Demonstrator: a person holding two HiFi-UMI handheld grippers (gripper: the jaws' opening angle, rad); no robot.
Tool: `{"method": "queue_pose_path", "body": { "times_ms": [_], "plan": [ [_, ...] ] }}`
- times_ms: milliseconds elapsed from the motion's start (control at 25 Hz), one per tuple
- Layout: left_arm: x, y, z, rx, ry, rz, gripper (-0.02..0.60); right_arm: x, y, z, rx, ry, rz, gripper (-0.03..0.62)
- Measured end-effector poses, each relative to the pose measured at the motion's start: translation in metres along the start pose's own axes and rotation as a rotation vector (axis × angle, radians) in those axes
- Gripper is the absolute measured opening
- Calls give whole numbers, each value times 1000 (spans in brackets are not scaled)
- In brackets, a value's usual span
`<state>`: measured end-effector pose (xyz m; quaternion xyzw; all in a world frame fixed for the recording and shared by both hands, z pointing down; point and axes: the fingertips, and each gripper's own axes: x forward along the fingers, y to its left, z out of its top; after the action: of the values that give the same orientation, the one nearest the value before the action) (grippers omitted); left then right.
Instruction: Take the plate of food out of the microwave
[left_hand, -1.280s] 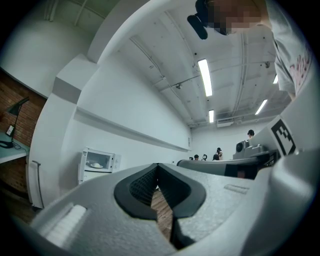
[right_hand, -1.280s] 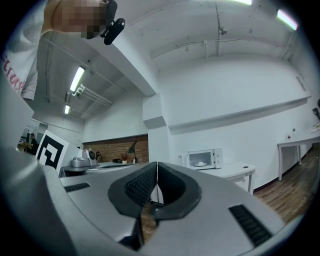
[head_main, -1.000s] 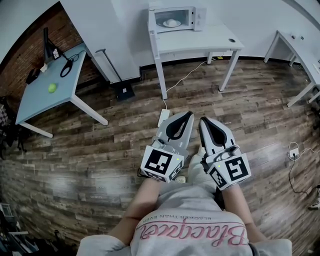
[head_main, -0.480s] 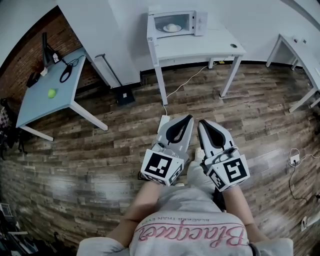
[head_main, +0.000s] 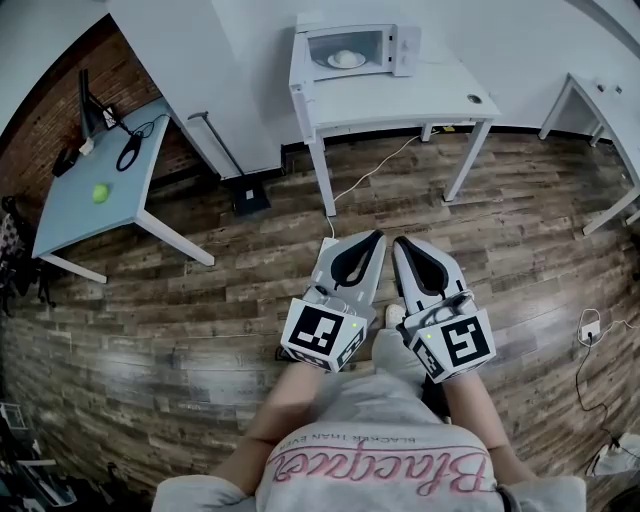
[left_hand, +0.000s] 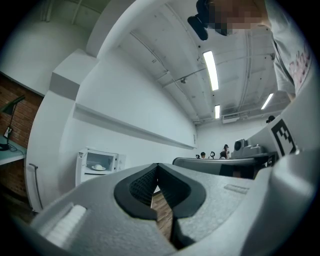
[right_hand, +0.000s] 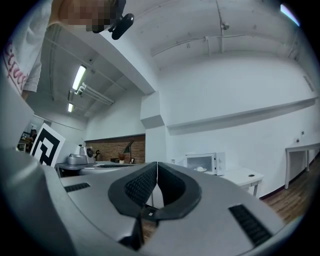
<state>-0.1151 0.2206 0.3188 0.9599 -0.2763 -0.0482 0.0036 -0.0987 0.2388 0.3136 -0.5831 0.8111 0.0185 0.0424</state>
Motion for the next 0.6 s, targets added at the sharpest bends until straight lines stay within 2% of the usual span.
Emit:
{"method": "queue_pose_path", "body": {
  "times_ms": [200,400,600],
  "plan": [
    [32,11,-1,8,-3,11,5,17,-30,-3,8,8,9,12],
    [66,28,5,13,-6,42,5,41,-52,-1,-2,39,69,12],
    [98,38,4,10,5,65,6,60,-81,3,6,27,87,12]
  ]
}}
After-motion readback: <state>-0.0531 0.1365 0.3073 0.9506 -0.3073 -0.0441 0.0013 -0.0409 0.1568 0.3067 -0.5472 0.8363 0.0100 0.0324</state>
